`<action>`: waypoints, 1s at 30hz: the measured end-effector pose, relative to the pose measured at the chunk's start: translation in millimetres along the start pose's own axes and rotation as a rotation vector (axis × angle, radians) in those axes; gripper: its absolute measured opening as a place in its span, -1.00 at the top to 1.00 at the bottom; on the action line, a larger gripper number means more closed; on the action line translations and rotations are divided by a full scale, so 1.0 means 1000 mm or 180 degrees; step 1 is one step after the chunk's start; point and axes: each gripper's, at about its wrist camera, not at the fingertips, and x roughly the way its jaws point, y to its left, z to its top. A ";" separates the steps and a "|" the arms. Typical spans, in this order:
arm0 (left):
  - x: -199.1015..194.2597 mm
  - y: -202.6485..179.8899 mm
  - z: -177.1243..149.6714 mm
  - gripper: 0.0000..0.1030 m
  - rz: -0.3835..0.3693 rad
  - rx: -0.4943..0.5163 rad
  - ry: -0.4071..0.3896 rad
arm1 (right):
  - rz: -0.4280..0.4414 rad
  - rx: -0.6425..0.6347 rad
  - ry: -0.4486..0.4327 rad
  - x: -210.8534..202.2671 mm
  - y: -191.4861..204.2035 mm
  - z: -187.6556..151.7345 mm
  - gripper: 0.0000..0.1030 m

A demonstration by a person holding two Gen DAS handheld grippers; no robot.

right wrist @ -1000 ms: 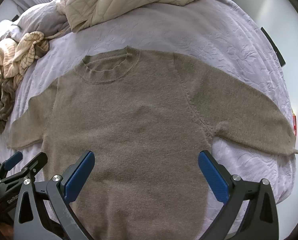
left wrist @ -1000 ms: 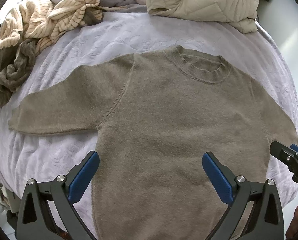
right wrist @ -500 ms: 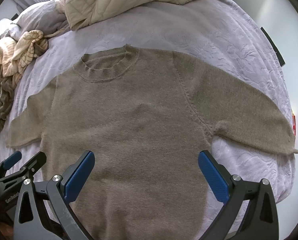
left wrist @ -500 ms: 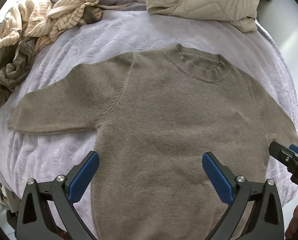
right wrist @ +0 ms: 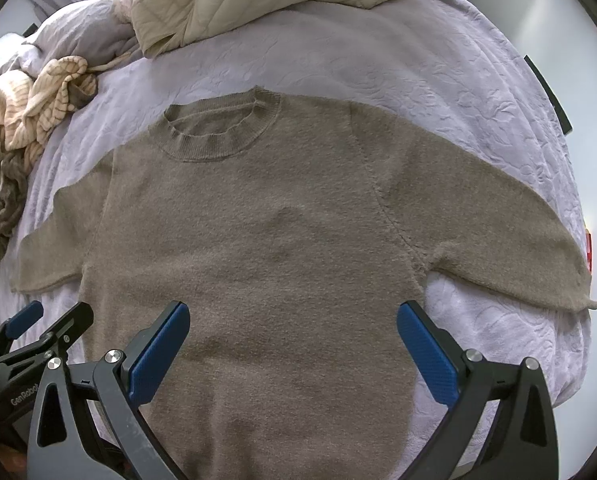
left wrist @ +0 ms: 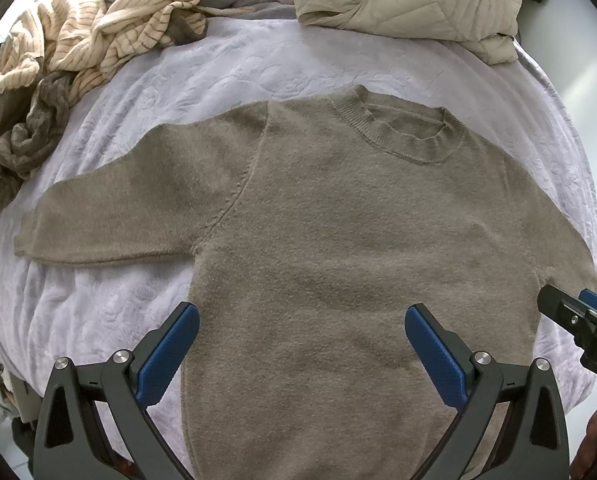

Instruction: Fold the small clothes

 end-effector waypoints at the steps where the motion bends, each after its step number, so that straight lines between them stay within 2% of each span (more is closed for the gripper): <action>1: 0.000 0.000 0.000 -1.00 0.0001 0.0002 0.0001 | -0.0003 -0.0004 0.0000 0.000 0.001 0.000 -1.00; 13: 0.006 0.000 0.002 -1.00 0.0066 0.0029 0.0041 | -0.0015 -0.0001 0.0004 0.002 0.002 0.001 -1.00; 30: 0.013 0.004 0.003 -1.00 -0.0039 -0.0028 0.0069 | -0.0014 -0.0044 0.0048 0.012 0.006 0.004 -1.00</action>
